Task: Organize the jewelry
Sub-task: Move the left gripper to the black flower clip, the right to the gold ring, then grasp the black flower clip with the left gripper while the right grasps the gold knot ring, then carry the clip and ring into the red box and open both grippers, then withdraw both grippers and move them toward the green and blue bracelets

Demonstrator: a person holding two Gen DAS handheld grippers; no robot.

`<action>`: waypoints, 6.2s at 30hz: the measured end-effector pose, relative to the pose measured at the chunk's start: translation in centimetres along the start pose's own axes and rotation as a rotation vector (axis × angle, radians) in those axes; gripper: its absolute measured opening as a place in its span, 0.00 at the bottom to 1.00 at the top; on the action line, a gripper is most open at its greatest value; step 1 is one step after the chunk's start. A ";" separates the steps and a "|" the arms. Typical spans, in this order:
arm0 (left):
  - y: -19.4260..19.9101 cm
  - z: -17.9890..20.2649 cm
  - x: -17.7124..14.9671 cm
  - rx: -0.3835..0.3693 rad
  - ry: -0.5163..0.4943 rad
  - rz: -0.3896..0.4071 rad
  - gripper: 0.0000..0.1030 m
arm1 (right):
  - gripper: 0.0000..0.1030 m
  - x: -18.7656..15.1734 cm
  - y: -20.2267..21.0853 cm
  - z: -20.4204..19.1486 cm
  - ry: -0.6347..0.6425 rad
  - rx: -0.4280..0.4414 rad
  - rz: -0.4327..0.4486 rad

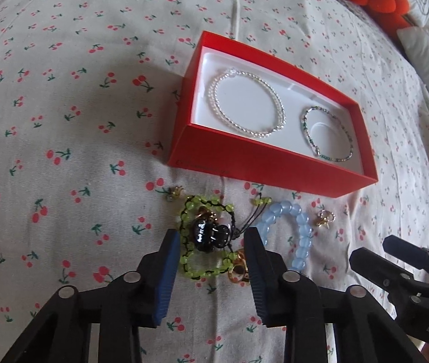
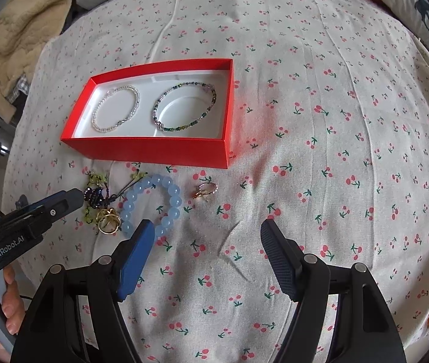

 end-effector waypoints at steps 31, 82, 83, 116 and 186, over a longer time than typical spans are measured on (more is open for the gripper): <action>1.1 -1.6 0.0 0.073 -0.023 0.047 0.06 | 0.73 -0.2 -2.4 -4.4 0.010 0.128 -0.067; 4.4 -1.4 2.4 -0.060 -0.024 0.170 0.06 | 0.10 4.3 1.2 -2.3 -0.060 0.315 0.091; 4.4 -1.0 2.7 -0.073 -0.029 0.176 0.06 | 0.10 4.7 1.5 -1.9 -0.073 0.319 0.102; -0.6 2.5 6.7 -0.044 -0.037 0.162 0.18 | 0.12 7.8 -1.6 0.6 -0.144 0.241 0.094; -0.4 -1.2 -3.2 0.033 -0.197 0.121 0.51 | 0.73 -3.8 -1.4 -2.5 0.163 0.048 0.121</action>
Point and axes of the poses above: each gripper's, at about its wrist camera, not at the fingertips, and y roughly against the way its jaws point, z to its right, x to its top, the point moved 1 cm from there along -y, roughly the way its jaws point, and after that the axes turned 1 degree about x, right-handed, at the moved point
